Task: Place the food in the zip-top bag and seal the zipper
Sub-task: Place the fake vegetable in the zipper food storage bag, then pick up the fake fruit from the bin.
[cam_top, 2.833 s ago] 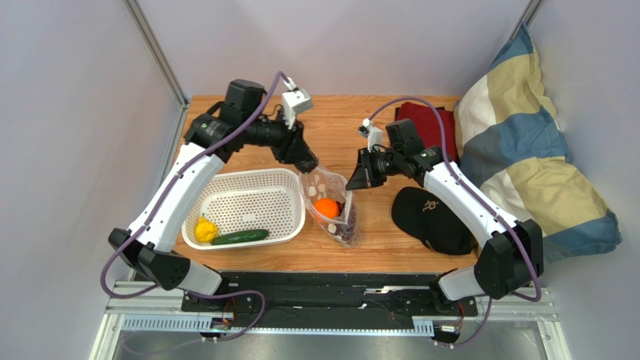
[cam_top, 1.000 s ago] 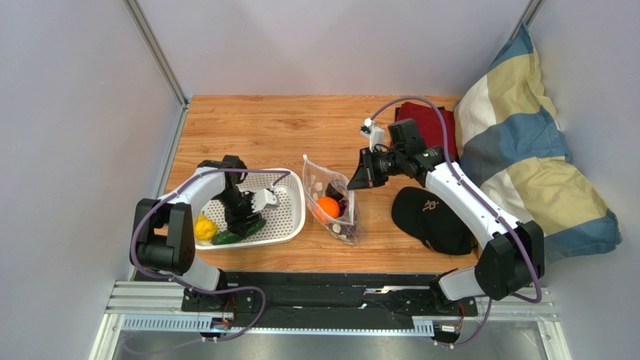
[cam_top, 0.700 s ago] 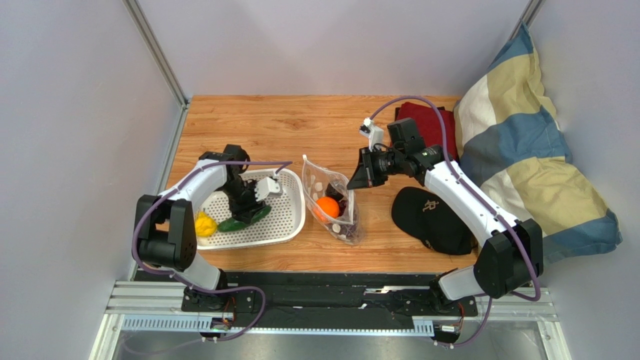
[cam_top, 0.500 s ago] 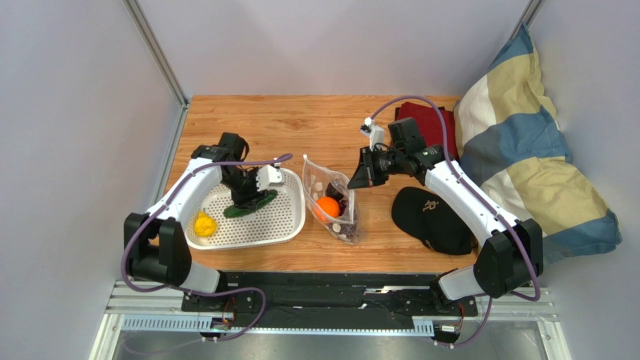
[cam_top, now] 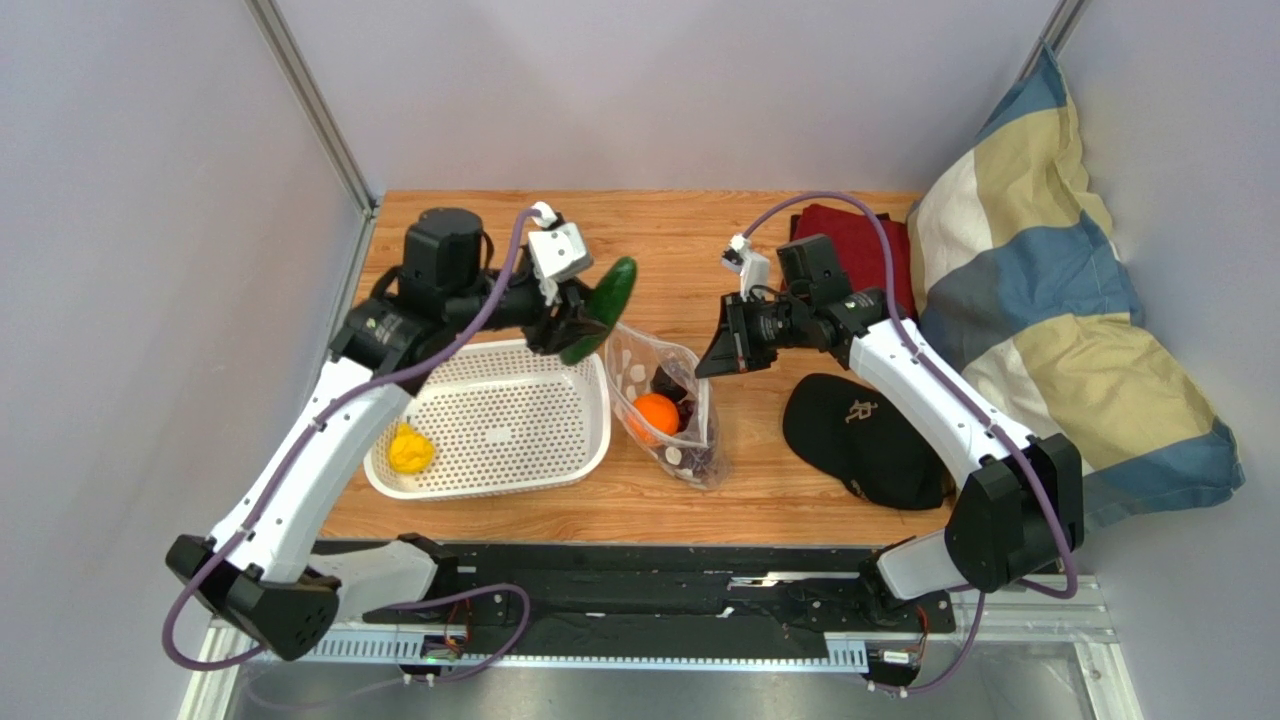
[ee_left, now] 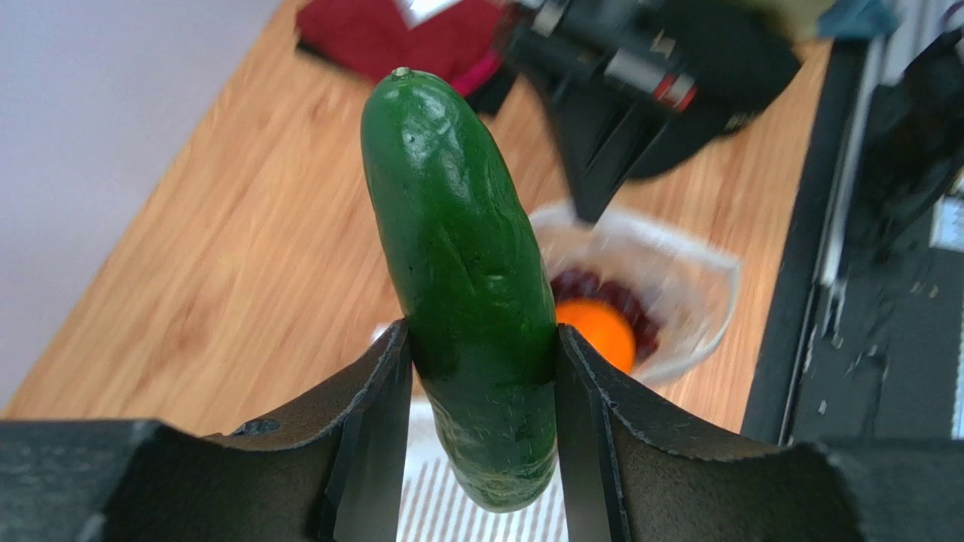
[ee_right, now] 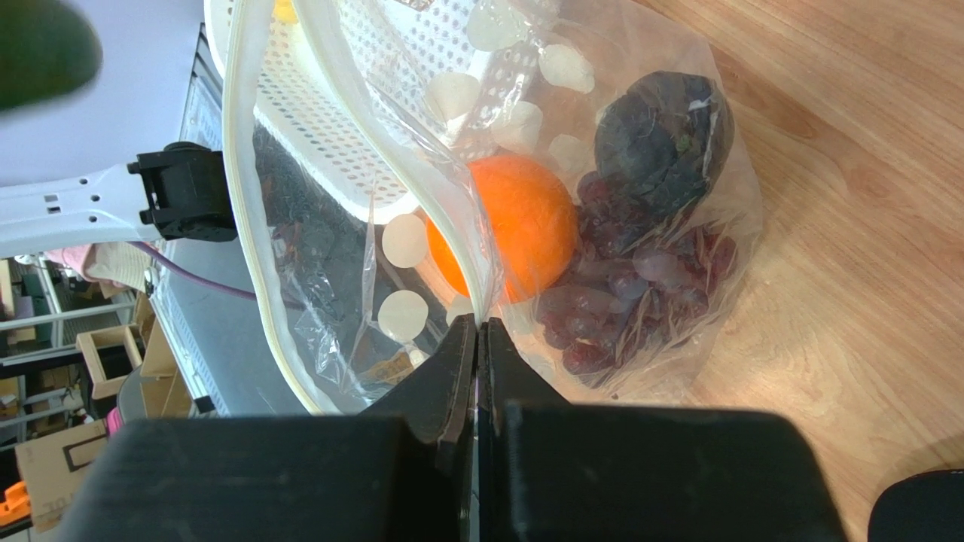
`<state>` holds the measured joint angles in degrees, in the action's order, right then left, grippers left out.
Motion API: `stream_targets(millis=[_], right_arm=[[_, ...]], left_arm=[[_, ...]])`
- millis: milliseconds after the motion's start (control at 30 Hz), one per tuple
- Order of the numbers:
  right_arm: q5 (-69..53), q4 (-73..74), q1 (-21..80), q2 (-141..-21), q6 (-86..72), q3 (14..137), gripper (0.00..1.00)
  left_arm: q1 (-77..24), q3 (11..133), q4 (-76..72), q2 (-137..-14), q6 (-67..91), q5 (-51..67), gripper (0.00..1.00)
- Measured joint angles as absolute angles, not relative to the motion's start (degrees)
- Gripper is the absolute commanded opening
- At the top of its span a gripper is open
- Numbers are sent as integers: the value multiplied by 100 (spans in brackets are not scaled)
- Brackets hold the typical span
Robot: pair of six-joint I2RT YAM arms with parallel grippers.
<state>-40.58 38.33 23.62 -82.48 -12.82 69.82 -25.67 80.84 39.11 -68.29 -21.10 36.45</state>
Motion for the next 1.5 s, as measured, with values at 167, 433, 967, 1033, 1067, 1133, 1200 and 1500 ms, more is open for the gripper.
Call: stream_targets(millis=[167,433,967,1033,1067,1133,1200,1500], right_arm=[[-4117,3828,2351,-8248,-1328,6982,0],[-4202,3833,2285,-8248,-1326,7006,0],[-4370,4018,2220,-8145,-1208,7061,0],[-4386,4032,2213,-8119,-1205,7070,0],[-4394,4040,2206,-8108,-1203,7072,0],[-4405,4056,2202,-8090,-1188,7081,0],[-4407,4066,2202,-8090,-1166,7089,0],[-4423,4165,2202,-8090,-1057,7100,0]], left_arm=[[-3752,7369,2102,-6707,-1297,3391,0],[-4187,6702,1253,-7363,-2311,3682,6],[-3065,7277,3264,-6899,-4670,3673,99],[-2639,7325,3732,-6565,-4751,3806,99],[-2436,7325,3959,-6412,-4805,3826,99],[-1990,7365,4580,-6160,-4989,3865,99],[-1518,7450,5295,-6112,-5306,3957,95],[43,6740,7144,-7063,-6624,3046,93]])
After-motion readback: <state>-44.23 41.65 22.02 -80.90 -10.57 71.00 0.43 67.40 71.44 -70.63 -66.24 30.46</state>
